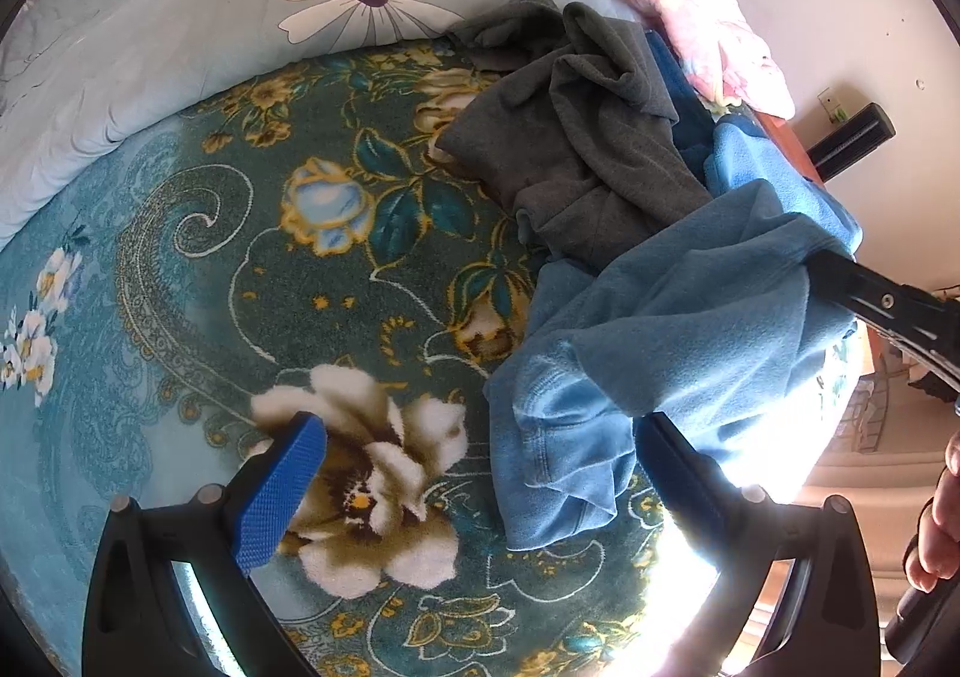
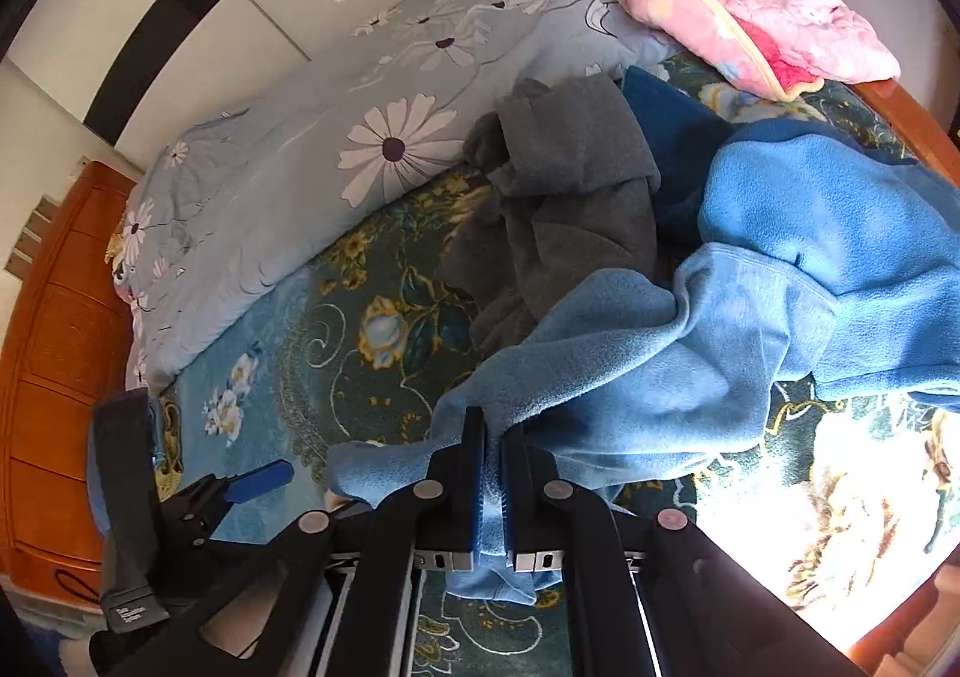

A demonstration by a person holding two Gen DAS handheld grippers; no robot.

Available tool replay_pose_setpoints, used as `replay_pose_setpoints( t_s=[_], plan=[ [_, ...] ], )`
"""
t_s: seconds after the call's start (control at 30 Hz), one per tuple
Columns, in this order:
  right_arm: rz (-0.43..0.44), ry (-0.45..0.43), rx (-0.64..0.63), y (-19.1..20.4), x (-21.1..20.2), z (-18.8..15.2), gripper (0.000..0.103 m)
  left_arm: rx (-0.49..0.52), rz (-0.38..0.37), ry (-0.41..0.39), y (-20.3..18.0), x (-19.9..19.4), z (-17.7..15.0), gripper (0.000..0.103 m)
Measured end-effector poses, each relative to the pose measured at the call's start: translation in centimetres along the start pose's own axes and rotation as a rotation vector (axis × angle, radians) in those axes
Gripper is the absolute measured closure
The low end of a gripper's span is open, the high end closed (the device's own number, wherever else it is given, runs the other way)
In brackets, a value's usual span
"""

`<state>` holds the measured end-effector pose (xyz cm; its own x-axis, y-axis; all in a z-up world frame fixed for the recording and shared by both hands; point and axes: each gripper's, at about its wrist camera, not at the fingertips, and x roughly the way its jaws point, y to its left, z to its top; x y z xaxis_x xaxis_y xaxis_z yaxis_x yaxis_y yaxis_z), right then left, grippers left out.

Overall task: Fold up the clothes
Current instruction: 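Grasp the light blue sweatshirt with the right gripper while the left gripper grasps it too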

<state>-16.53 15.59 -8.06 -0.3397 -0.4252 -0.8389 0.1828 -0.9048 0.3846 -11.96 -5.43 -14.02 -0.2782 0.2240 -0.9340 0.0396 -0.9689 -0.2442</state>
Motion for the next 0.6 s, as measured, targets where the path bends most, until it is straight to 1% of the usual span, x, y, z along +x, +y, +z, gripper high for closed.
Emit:
replay_pose_setpoints(
  t_s=[0.17,0.37,0.5,0.6],
  plan=[
    [0.072,-0.082,-0.040,2.5,-5.2,0.7,0.098,-0.027,0.007,-0.057,0.1,-3.2,-0.7,0.000],
    [0.117,-0.154,-0.139,6.0,-11.3,0.5,0.098,-0.072,-0.010,-0.157,-0.1,-8.1,-2.4,0.000],
    [0.145,-0.178,-0.200,8.2,-14.4,-0.1,0.098,-0.099,-0.040,-0.221,-0.4,-11.0,-4.1,0.001],
    [0.165,-0.196,-0.249,10.0,-16.5,-0.7,0.098,-0.118,-0.081,-0.253,-0.4,-12.8,-5.3,0.001]
  ],
)
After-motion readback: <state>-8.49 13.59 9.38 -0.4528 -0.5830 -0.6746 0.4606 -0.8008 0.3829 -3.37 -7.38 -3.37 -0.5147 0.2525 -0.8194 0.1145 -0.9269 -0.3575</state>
